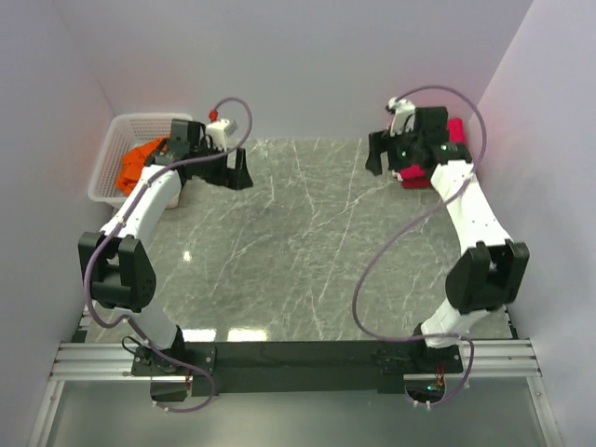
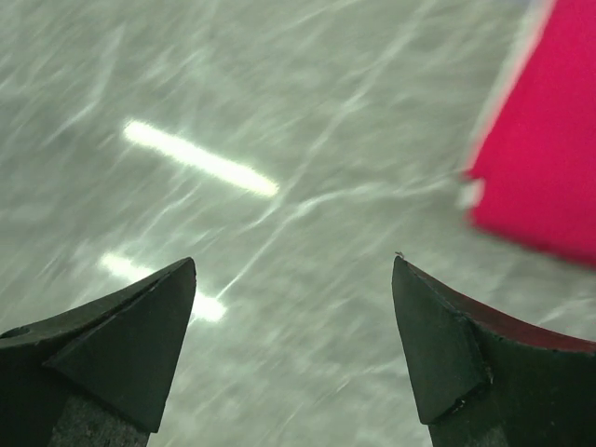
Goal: Fold and stack the t-shirts
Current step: Neatly place the folded tshirt to the corner
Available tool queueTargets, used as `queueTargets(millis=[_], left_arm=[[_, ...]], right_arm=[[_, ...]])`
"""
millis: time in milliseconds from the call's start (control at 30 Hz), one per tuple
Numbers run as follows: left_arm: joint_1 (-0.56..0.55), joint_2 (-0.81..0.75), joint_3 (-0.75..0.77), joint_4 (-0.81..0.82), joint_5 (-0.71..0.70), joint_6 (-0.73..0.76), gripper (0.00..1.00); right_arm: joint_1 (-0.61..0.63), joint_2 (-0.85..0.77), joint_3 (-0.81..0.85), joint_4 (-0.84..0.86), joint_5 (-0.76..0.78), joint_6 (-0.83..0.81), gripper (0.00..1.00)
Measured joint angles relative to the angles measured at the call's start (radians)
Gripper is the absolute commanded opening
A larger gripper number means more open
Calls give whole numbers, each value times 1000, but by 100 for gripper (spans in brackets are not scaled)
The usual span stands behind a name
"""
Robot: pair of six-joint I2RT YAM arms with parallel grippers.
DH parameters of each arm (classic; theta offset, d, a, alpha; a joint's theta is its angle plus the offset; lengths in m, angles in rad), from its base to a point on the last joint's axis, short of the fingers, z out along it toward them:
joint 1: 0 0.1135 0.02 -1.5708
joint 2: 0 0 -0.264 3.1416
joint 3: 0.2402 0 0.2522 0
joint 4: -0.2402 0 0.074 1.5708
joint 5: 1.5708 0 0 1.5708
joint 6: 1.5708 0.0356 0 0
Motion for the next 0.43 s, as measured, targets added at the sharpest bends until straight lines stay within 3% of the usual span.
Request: queueTargets(millis=[267,433], left_arm=[[-1,-70,-324,3,-111,133,100],[-1,-161,-414,9,-155,171,100]], right_arm=[[87,-181,-335,-84,-40,4,93],[111,-220,-527,-86,-18,19,94]])
